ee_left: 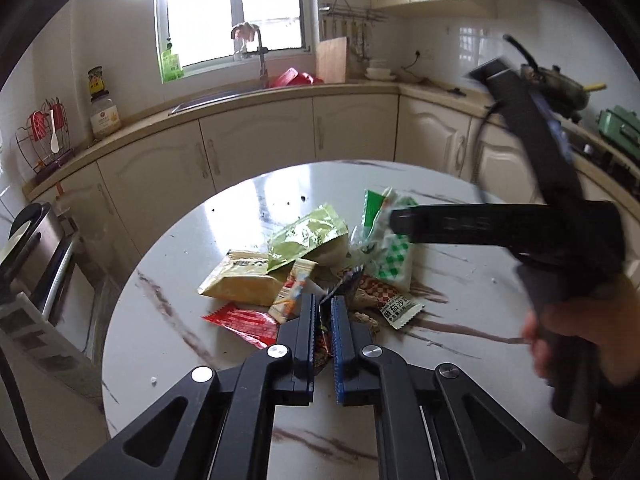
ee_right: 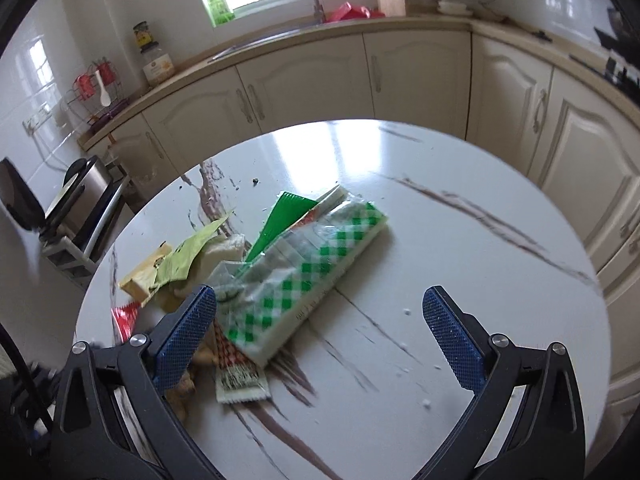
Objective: Collect trash
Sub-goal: 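Grasp the black noodle packet with the left gripper while the right grasps the green checkered bag, then carry both packets to the blue bin and open both grippers over it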
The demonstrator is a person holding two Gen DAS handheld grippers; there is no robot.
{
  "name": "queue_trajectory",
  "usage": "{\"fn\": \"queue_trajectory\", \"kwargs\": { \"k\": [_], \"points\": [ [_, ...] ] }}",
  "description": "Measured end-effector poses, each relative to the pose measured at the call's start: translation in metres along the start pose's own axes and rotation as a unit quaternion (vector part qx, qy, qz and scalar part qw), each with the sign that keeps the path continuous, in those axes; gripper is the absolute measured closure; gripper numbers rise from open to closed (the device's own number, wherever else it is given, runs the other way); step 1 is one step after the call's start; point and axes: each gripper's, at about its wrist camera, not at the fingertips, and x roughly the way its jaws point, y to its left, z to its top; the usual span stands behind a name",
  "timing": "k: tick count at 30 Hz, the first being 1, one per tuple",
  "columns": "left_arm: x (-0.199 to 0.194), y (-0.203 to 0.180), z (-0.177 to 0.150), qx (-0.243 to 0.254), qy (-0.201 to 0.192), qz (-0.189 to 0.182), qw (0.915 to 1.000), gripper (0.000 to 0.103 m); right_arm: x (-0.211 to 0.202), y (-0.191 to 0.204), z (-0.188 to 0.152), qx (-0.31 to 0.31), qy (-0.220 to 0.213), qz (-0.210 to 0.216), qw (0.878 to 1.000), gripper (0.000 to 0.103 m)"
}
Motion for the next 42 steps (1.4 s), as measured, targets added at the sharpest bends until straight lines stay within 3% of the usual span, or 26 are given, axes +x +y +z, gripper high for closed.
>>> {"fn": "queue_trajectory", "kwargs": {
  "k": [4,8,14,15,18,21,23,24,32,35,36,37,39,42],
  "points": [
    [-0.017,0.010,-0.009,-0.010,-0.007,-0.008,0.9999,0.100,0.025,0.005,0.010,0.033,0.024,-0.002,0.999,0.000],
    [-0.032,0.019,-0.022,-0.016,-0.006,-0.013,0.9998,0.100,0.047,0.008,0.020,0.049,0.045,-0.033,0.997,0.000],
    [-0.047,0.028,-0.036,-0.020,0.014,-0.029,0.9993,0.093,0.050,0.006,0.020,0.013,0.067,-0.081,0.994,0.005],
    [-0.048,0.028,-0.035,-0.022,0.015,-0.032,0.9991,0.085,0.048,0.005,0.017,0.003,0.073,-0.090,0.993,0.005],
    [-0.047,0.030,-0.039,-0.032,0.023,-0.040,0.9984,0.046,0.043,0.000,0.009,-0.031,0.085,-0.109,0.990,0.007],
    [-0.047,0.030,-0.039,-0.033,0.029,-0.040,0.9982,0.047,0.028,-0.009,-0.002,-0.059,0.085,-0.107,0.989,0.016],
    [-0.041,0.030,-0.038,-0.031,0.037,-0.031,0.9984,0.047,0.018,-0.012,-0.008,-0.072,0.083,-0.100,0.989,0.036],
    [-0.038,0.030,-0.038,-0.027,0.040,-0.026,0.9985,0.047,0.013,-0.013,-0.011,-0.079,0.084,-0.098,0.988,0.042],
    [-0.015,0.013,-0.038,0.011,0.073,-0.009,0.9973,0.045,-0.005,-0.020,-0.034,-0.099,0.082,-0.068,0.989,0.042],
    [-0.011,0.017,-0.038,-0.001,0.070,-0.041,0.9967,0.061,-0.009,-0.017,-0.039,-0.108,0.079,-0.061,0.989,0.044],
    [-0.011,0.017,-0.038,-0.004,0.073,-0.057,0.9957,0.079,-0.011,-0.016,-0.041,-0.106,0.078,-0.050,0.990,0.044],
    [-0.009,0.016,-0.039,0.003,0.076,-0.046,0.9960,0.090,-0.012,-0.015,-0.043,-0.108,0.078,-0.047,0.990,0.044],
    [-0.007,0.012,-0.039,0.019,0.072,-0.031,0.9967,0.092,-0.015,-0.012,-0.048,-0.110,0.077,-0.035,0.990,0.045],
    [-0.011,0.015,-0.039,-0.004,0.070,-0.035,0.9969,0.099,-0.024,-0.010,-0.057,-0.103,0.074,-0.003,0.992,0.046]
  ]
}}
